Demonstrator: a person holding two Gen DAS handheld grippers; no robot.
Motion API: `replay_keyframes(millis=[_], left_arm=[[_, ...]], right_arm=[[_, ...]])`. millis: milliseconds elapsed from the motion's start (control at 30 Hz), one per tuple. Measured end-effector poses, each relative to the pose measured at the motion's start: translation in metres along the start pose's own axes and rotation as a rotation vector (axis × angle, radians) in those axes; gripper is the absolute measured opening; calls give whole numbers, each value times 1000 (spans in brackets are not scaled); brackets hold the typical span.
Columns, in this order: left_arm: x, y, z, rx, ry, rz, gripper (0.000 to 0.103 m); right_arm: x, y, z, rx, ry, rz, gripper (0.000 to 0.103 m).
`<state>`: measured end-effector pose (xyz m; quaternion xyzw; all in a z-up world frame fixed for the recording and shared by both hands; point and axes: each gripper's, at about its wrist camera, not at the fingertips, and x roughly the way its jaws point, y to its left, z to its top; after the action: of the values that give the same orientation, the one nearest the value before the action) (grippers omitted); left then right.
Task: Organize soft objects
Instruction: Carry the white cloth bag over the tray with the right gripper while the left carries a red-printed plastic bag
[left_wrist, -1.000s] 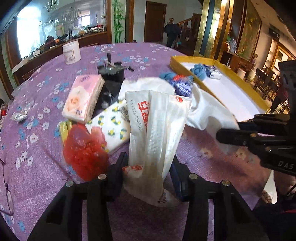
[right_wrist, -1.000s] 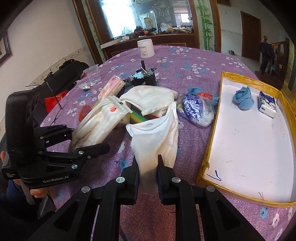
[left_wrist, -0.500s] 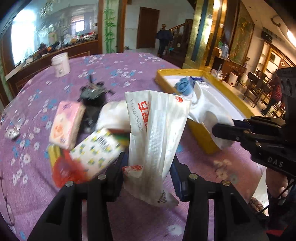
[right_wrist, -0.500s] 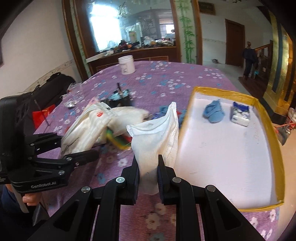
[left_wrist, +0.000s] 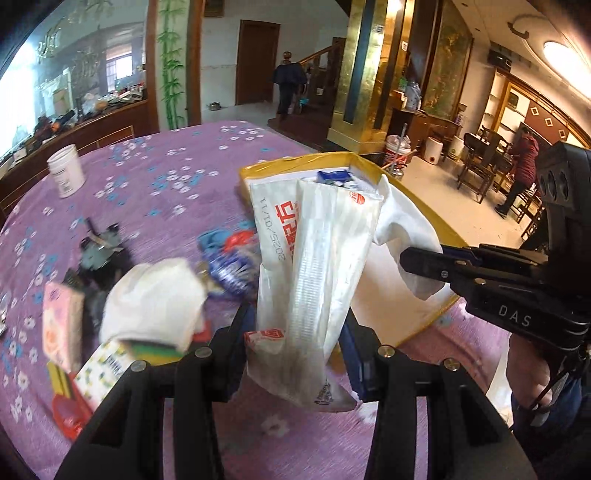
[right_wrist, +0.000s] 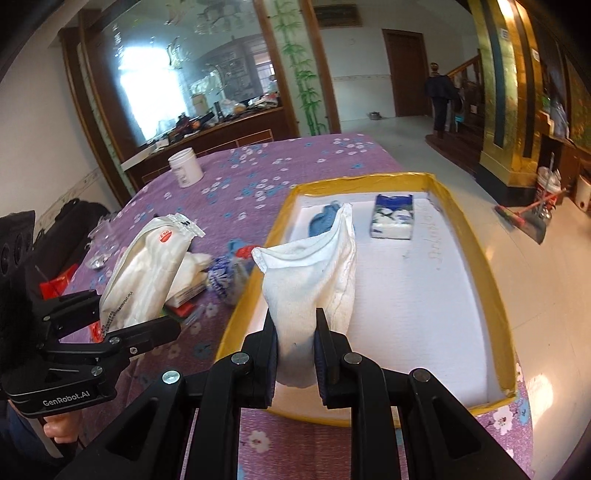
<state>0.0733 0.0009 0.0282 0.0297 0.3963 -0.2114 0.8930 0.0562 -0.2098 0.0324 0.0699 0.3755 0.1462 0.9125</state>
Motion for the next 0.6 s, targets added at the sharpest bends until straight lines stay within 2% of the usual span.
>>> replay_keyframes(millis=[367,600], left_arm=[[52,-26,39,-10,43,-43,44],[109,-26,61,-94,158,-54,44]], right_arm=[[12,-54,16,128,18,-91,18],[40,-71,37,185,76,-142,19]])
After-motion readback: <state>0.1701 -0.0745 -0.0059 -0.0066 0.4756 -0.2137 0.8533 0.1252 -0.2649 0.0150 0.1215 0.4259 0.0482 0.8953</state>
